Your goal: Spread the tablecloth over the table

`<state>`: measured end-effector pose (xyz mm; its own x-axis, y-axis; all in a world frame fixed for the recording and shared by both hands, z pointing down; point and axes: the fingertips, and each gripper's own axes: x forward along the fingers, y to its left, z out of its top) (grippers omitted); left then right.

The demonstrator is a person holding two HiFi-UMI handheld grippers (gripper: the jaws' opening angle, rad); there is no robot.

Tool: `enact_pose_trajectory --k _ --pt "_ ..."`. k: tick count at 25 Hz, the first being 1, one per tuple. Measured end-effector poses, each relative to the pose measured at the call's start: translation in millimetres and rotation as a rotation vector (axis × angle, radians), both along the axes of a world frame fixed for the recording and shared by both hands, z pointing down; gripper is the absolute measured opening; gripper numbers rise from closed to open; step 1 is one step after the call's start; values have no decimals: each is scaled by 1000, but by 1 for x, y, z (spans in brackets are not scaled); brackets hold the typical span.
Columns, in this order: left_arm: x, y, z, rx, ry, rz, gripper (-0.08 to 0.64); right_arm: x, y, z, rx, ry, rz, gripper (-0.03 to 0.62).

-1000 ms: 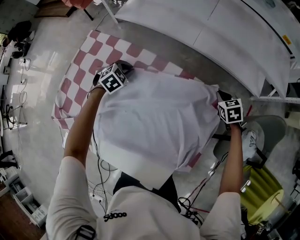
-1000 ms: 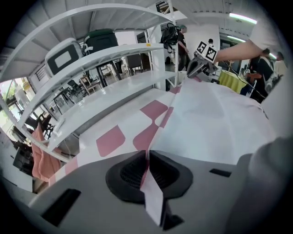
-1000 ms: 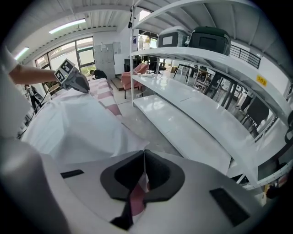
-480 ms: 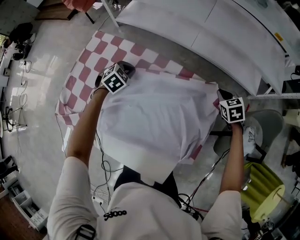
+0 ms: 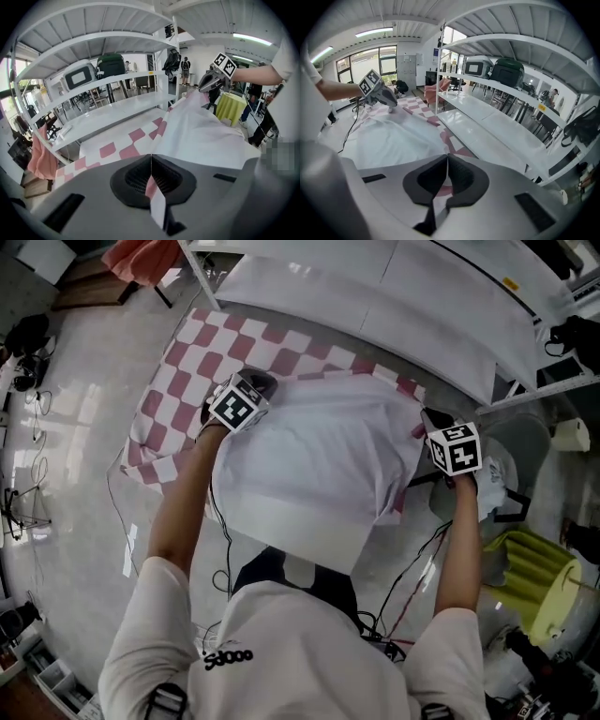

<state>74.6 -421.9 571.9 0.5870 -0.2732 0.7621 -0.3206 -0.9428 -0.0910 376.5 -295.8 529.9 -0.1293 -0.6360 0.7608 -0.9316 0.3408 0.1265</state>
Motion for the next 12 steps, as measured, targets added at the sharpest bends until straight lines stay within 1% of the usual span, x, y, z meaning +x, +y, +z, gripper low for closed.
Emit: enact_pose_trajectory --k 3,7,12 --pt "-5 19 -9 6 40 16 29 -22 27 -12 23 2 39 23" --pt "-15 51 -23 -21 93 30 29 -49 61 -19 37 4 89 23" --pt "-28 81 -33 -38 139 53 29 -81 91 -27 57 -15 149 23"
